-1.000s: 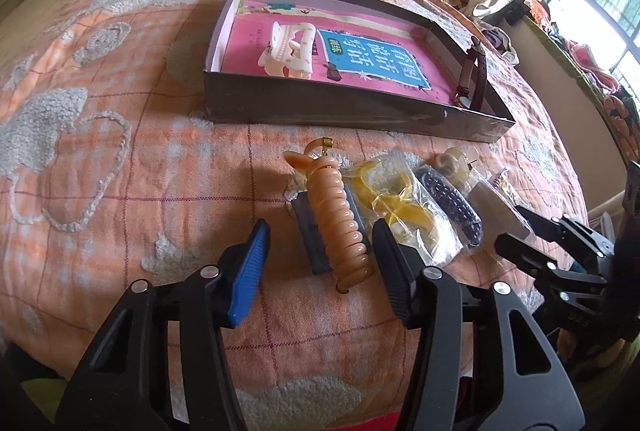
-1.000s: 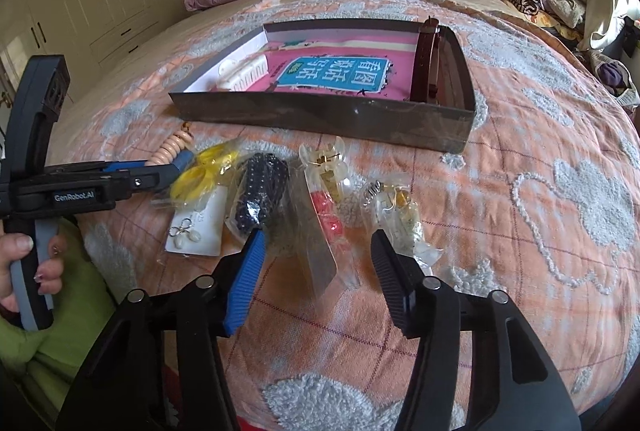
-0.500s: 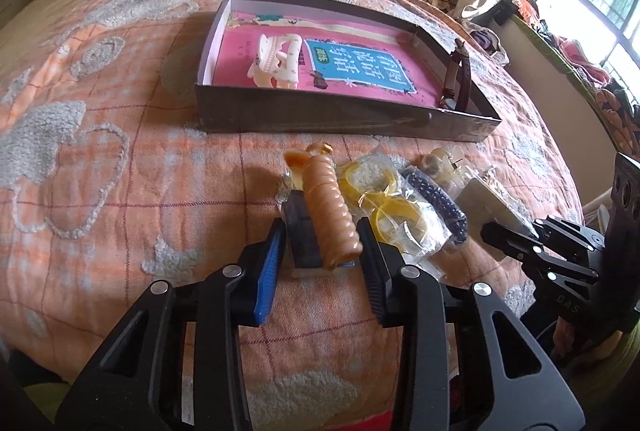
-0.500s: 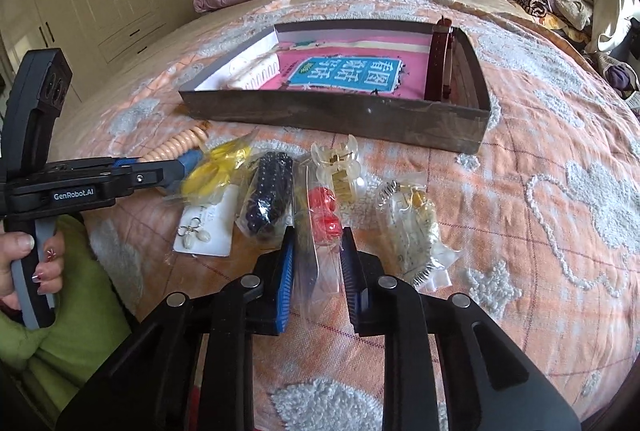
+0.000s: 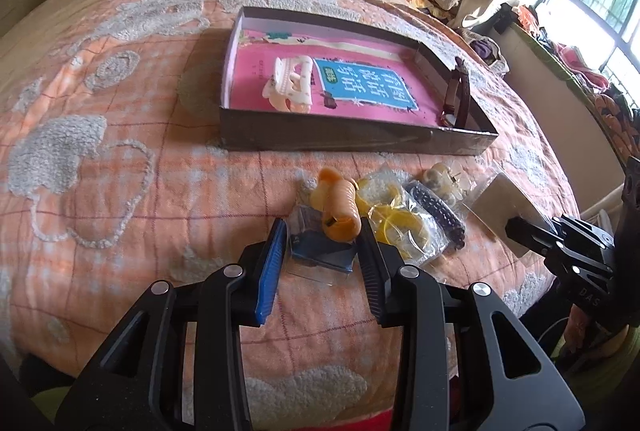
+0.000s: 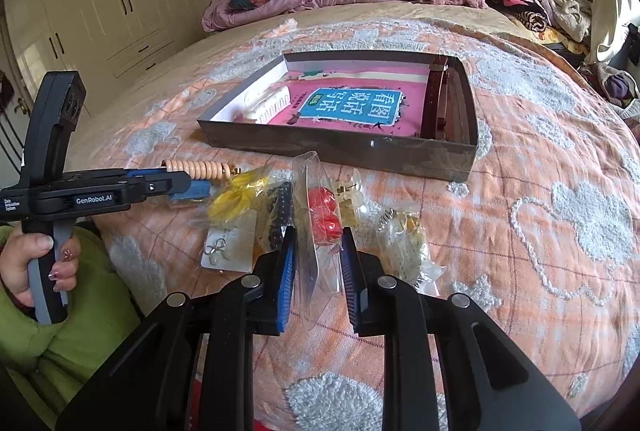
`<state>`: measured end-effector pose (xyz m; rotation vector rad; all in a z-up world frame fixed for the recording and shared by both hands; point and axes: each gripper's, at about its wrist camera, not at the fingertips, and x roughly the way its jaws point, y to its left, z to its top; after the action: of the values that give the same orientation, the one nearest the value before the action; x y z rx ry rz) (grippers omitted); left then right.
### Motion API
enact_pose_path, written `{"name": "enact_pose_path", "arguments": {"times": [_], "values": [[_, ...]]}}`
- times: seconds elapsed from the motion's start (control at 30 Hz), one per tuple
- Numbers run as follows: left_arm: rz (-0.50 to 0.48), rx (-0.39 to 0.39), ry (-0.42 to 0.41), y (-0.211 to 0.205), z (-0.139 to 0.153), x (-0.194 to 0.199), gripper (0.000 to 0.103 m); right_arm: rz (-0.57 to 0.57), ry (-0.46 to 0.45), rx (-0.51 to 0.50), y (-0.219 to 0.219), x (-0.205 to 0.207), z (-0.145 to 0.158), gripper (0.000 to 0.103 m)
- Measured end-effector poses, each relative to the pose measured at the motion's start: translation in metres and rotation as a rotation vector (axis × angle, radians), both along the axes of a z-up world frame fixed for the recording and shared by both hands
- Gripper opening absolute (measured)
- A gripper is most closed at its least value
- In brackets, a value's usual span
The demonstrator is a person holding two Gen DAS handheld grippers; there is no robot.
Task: Organize jewelry
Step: 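Grasp blue hair clip with left gripper while right gripper grasps red-bead bag, then release blue clip into box with left gripper while right gripper releases red-bead bag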
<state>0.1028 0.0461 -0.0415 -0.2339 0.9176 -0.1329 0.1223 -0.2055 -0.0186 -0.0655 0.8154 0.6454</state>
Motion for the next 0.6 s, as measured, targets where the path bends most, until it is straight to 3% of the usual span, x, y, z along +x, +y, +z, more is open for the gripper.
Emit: {"name": "enact_pose_path", "arguments": {"times": [0.6], "values": [[0.075, 0.041, -0.048, 0.041, 0.028, 0.001, 0.028, -0.041, -0.047, 0.03, -0.007, 0.014, 0.021, 0.021]]}}
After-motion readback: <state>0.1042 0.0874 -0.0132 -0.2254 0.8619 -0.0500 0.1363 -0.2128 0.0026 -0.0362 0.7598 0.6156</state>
